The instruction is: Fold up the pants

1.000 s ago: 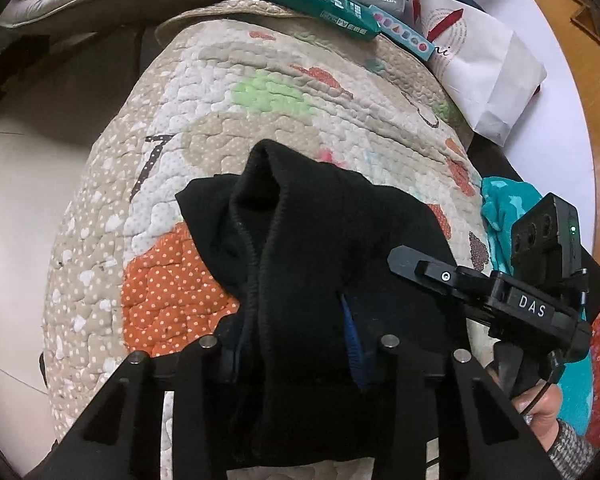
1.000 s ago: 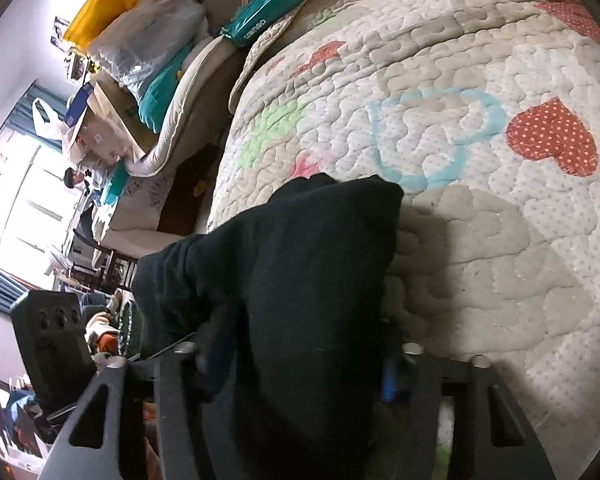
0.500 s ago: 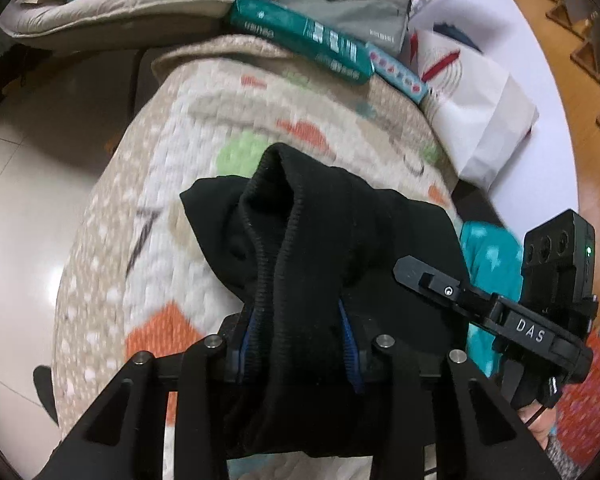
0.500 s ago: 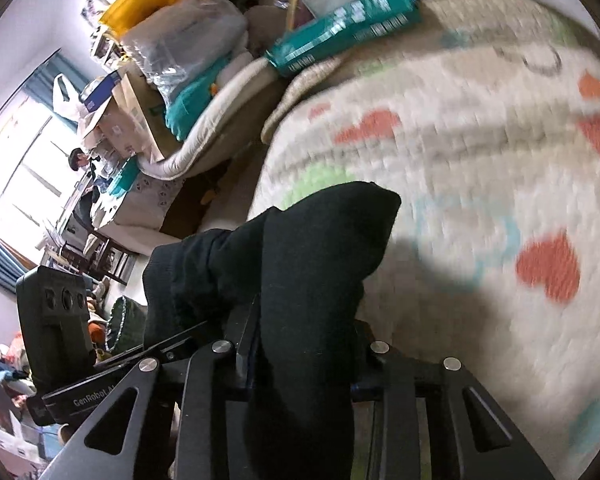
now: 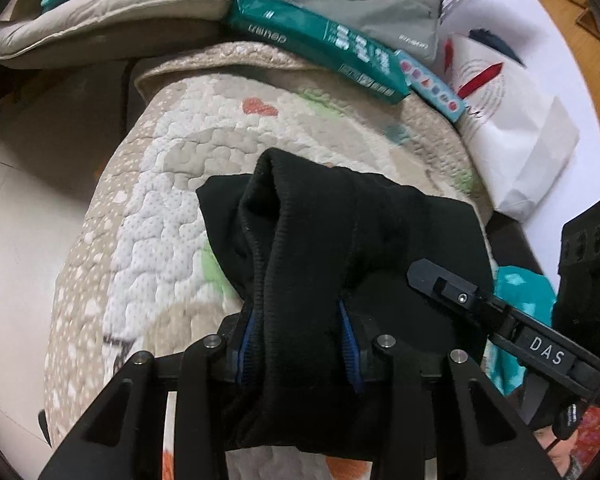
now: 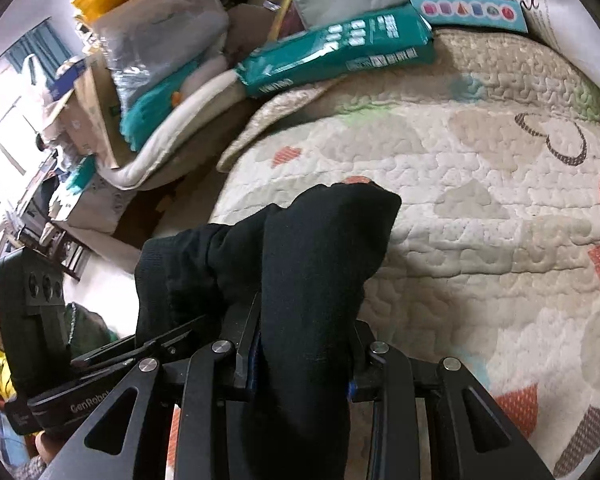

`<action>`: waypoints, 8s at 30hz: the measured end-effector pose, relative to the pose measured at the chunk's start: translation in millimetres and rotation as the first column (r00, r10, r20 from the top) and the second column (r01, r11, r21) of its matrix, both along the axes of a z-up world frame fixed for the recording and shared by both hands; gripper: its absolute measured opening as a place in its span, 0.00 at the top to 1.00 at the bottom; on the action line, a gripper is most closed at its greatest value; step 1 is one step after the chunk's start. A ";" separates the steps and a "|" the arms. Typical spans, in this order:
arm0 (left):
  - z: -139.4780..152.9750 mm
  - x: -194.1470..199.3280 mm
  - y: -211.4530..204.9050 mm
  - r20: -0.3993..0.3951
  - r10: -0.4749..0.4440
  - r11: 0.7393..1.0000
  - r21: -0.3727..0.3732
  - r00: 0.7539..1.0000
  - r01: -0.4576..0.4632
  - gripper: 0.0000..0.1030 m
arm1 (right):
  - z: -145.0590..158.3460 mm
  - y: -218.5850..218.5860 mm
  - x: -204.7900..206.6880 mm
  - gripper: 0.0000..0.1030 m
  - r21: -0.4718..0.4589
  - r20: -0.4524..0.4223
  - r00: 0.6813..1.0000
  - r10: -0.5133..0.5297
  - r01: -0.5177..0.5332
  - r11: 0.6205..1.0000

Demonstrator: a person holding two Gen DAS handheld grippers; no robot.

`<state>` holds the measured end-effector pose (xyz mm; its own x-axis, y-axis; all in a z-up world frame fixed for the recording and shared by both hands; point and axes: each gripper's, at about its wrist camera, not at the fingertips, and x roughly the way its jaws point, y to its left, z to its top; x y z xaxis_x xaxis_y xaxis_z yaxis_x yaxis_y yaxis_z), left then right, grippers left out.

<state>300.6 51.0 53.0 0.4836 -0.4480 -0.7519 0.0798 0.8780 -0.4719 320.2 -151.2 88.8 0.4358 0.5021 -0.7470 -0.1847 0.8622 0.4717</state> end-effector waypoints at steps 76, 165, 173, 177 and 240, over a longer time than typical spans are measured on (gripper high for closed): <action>-3.5 -195.5 -17.8 0.126 0.117 0.911 0.382 0.985 -0.157 0.18 | -21.6 -19.0 -218.1 0.23 -0.180 0.045 0.993 -0.114 0.120 0.976; 68.8 -293.3 -38.1 0.281 0.197 0.751 0.572 0.939 -0.329 0.00 | 38.0 -9.8 -274.7 0.18 -0.213 0.260 0.964 -0.048 0.106 0.971; 65.8 -292.8 -35.6 0.269 0.206 0.758 0.565 0.941 -0.327 0.00 | 37.4 -6.7 -275.5 0.18 -0.219 0.262 0.964 -0.039 0.099 0.971; 65.1 -292.7 -35.4 0.267 0.206 0.759 0.563 0.941 -0.326 0.00 | 37.4 -6.4 -275.7 0.18 -0.219 0.262 0.964 -0.039 0.099 0.971; 38.8 -278.1 -19.0 0.158 0.257 0.787 0.538 0.953 -0.301 0.00 | 28.0 -2.2 -272.8 0.17 -0.252 0.247 0.969 0.017 0.048 0.966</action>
